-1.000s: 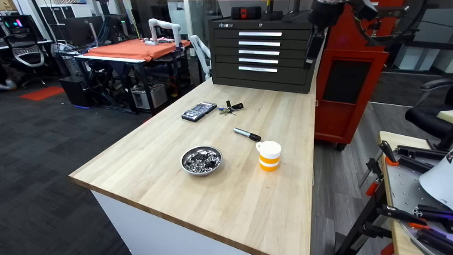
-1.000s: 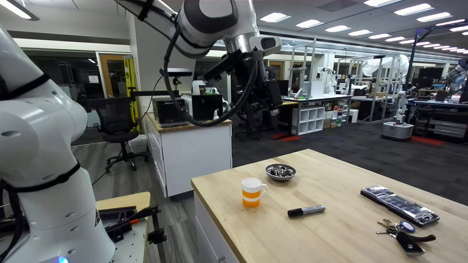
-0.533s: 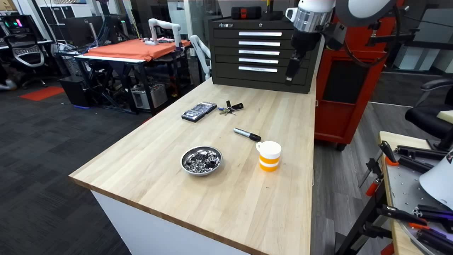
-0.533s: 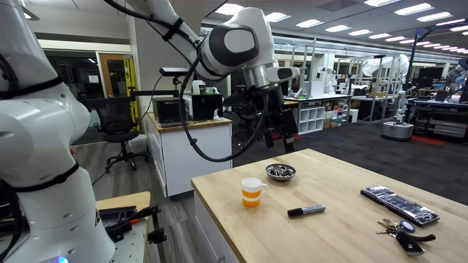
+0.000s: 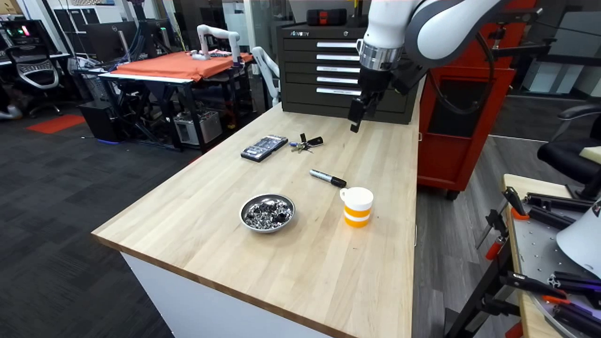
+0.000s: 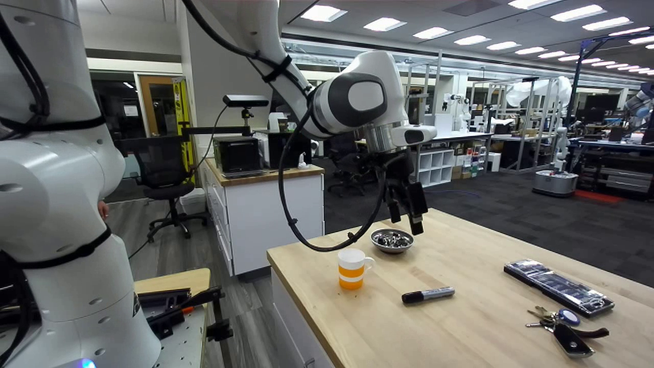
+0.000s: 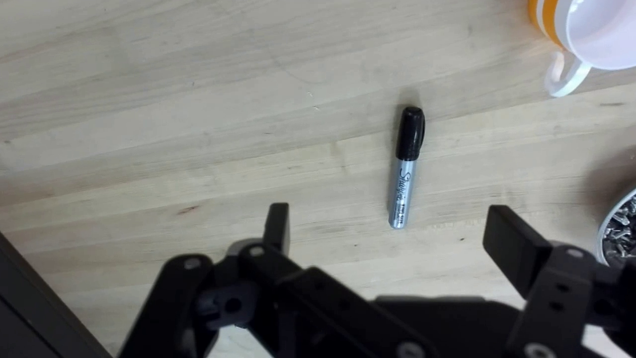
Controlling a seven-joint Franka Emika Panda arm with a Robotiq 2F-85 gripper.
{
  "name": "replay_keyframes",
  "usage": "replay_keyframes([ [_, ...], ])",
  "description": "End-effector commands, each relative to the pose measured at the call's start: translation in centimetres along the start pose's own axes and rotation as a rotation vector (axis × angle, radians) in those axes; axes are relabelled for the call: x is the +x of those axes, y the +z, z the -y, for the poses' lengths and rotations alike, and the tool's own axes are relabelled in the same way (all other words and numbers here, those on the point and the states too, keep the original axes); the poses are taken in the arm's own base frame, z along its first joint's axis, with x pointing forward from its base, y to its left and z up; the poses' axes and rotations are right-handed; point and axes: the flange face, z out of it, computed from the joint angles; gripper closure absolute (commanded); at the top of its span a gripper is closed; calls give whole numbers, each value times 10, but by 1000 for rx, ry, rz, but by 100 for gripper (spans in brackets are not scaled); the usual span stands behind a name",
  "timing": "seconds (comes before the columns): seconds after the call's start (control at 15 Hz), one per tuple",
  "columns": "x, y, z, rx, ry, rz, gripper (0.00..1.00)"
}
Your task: Put the marker in the cup
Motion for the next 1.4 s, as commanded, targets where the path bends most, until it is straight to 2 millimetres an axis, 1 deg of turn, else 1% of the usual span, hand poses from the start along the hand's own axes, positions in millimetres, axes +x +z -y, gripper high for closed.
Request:
replay_keyframes([
  [0.0,18,17,15,25,48,-7,0],
  [0.13,21,25,25,70,40,-3,0],
  [0.2,12,20,16,37,30,9,0],
  [0.4,16,27,24,56,37,16,0],
  [0.67,17,27,25,58,39,14,0],
  [0.8,17,37,22,60,38,10,0],
  [0.87,18,49,20,69,38,19,0],
  [1.0,18,66,21,87,8,26,0],
  [1.33,17,101,22,135,-56,24,0],
])
